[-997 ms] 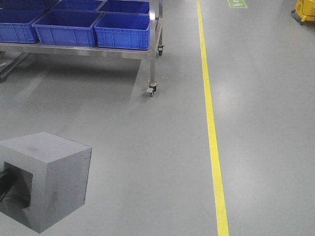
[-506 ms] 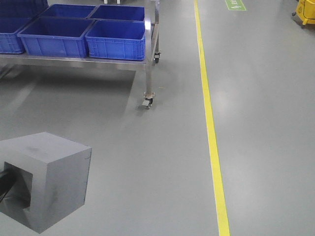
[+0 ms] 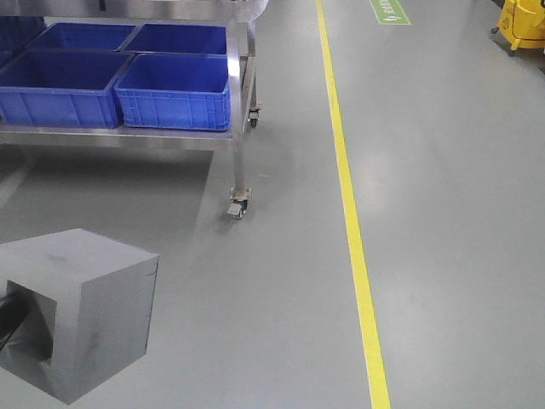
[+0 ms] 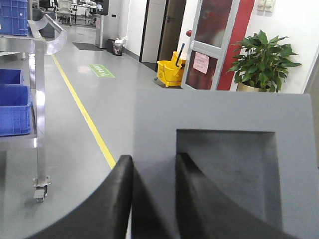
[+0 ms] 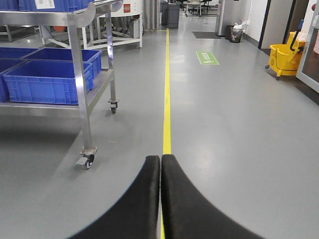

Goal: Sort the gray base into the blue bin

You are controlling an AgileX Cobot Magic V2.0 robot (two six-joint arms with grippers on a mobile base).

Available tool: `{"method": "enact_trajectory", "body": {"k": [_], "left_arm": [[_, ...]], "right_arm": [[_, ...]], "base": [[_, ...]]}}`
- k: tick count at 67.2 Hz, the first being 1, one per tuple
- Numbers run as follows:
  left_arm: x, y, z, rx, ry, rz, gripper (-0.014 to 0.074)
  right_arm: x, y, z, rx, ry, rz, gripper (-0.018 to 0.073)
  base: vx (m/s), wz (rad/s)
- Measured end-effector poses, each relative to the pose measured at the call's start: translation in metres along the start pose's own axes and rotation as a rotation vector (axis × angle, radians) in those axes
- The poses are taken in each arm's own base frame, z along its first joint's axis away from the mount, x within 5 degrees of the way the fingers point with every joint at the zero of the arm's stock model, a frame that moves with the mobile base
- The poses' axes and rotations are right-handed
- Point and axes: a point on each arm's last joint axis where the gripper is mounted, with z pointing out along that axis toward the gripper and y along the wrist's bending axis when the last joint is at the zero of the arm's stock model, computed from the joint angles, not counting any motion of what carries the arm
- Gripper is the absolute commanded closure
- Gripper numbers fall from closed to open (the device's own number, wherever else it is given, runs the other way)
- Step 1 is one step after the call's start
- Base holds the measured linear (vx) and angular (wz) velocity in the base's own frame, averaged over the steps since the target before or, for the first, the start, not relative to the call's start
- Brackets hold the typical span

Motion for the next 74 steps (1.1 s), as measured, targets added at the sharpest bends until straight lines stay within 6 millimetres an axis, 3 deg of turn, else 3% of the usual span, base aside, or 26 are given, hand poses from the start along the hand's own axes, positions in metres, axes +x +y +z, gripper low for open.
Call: {"method": "enact_trajectory", "body": {"k": [74], "left_arm": [[0.0, 0.0, 0.0, 0.0, 0.0, 0.0, 0.0603]], "right_arm": [[0.0, 0.0, 0.0, 0.0, 0.0, 0.0, 0.0564]], "base": [[0.41, 0.02]]}}
